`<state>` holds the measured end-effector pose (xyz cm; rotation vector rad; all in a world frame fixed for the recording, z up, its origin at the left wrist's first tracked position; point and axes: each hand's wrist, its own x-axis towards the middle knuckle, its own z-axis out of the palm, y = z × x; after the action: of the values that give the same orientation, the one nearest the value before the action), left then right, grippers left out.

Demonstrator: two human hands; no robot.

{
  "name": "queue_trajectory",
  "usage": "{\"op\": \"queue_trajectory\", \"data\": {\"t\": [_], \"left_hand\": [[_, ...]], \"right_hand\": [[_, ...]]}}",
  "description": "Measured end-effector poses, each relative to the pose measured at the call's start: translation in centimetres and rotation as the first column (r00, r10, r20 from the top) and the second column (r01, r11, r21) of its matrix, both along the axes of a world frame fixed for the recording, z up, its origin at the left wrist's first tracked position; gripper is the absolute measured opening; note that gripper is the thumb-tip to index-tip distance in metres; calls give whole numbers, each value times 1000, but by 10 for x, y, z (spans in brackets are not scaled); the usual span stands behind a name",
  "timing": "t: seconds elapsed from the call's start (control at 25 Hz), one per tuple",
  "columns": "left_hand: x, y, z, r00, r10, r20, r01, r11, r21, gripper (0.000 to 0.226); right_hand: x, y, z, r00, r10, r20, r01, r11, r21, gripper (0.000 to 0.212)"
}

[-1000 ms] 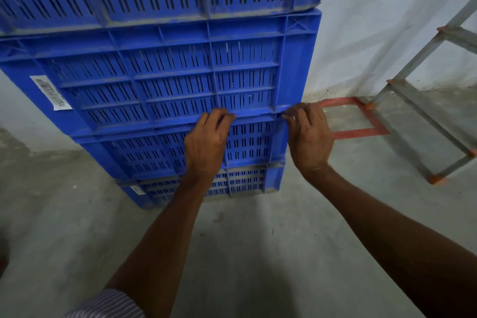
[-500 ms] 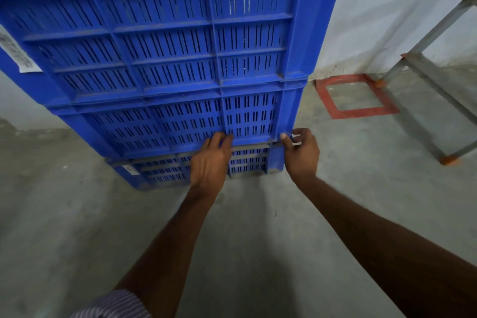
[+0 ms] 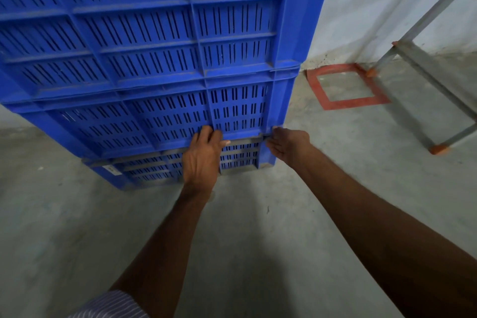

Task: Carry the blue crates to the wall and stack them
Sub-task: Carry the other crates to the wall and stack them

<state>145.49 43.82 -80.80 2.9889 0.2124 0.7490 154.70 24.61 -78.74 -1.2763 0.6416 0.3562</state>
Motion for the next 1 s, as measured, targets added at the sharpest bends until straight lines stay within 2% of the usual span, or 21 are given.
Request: {"op": "queue_trajectory", "data": {"t": [0.12,0.32,0.36,0.4,0.48,0.52,0.6,0.64,0.72,0.8,0.88,1.0], "left_hand": [[-2,4,-3,998,-37,59,35,999,30,17],[-2,9,6,993,-117,32,117,993,7,17],[-3,11,8,989,-147,29,148,989,-6,14],[-7,14,12,984,-175,25,175,985,-13,10],[-18,20,30,985,-159,61,164,983,-81,11],[-24,24,42,990,-112,88,123,984,-131,19],[-37,34,78,976,2,218,46,976,-212,23],[-43,39,100,952,41,304,32,972,-232,21],[-52,53,148,901,86,426,17,972,-233,17],[-61,67,190,886,124,447,-14,970,-242,17],[-73,80,233,905,173,388,-45,947,-319,22],[-98,96,304,893,202,403,-26,915,-402,23]], "right_hand": [[-4,6,3,999,-35,32,34,999,22,25],[-13,14,3,991,-117,60,121,991,-61,11],[-18,16,3,992,-105,67,112,988,-109,12],[-26,19,7,994,-69,89,87,970,-228,14],[-48,29,22,969,56,242,83,846,-526,22],[-61,37,35,907,143,396,135,793,-595,22],[-84,53,78,661,316,680,254,759,-600,15],[-90,61,100,538,398,743,285,743,-605,12],[-92,78,141,377,598,707,290,648,-704,24],[-89,90,171,321,775,545,259,482,-837,38],[-89,97,205,339,836,432,198,385,-901,44],[-106,98,272,404,788,465,178,431,-885,42]]}}
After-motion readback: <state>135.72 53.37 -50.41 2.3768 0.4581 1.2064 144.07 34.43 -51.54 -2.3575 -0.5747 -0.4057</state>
